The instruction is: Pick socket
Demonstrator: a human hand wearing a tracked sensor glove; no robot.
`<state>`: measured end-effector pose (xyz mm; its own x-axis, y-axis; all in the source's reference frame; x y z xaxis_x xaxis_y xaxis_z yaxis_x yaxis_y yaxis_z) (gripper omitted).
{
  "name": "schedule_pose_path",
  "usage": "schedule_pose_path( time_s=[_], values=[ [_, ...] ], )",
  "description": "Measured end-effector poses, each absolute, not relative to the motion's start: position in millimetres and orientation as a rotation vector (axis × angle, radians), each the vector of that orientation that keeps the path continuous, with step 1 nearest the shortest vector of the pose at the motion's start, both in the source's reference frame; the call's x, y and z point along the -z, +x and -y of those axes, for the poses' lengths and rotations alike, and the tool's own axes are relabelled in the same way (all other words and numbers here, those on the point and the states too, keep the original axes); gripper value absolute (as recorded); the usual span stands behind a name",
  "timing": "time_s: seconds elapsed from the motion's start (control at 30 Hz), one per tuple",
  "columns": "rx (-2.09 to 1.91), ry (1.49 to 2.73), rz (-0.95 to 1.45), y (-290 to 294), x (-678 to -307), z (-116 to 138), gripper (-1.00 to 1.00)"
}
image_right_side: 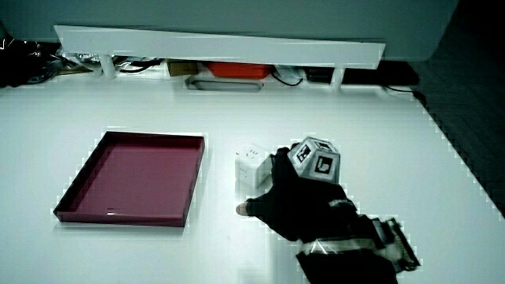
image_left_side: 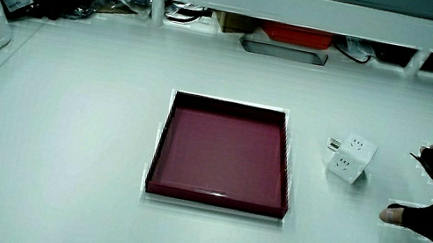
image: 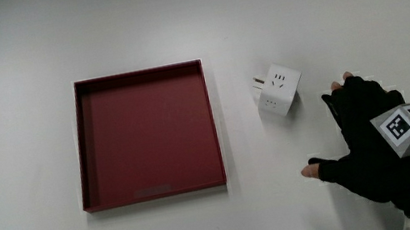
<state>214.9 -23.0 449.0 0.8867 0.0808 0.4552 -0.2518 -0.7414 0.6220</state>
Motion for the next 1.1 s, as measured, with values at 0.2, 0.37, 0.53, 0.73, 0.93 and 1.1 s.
schedule_pose_path(
  time_s=[0.2,0.37,0.53,0.73,0.93,1.1],
  values=[
    [-0.617,2.303,0.084,210,-465,40,0.0],
    [-0.634,2.272,0.073,207,-478,49,0.0],
    [-0.661,2.242,0.055,204,-492,56,0.0],
    [-0.661,2.218,0.034,201,-508,59,0.0],
    [-0.686,2.204,0.04,197,-514,60,0.0],
    [-0.755,2.249,0.049,199,-513,58,0.14]
  ],
)
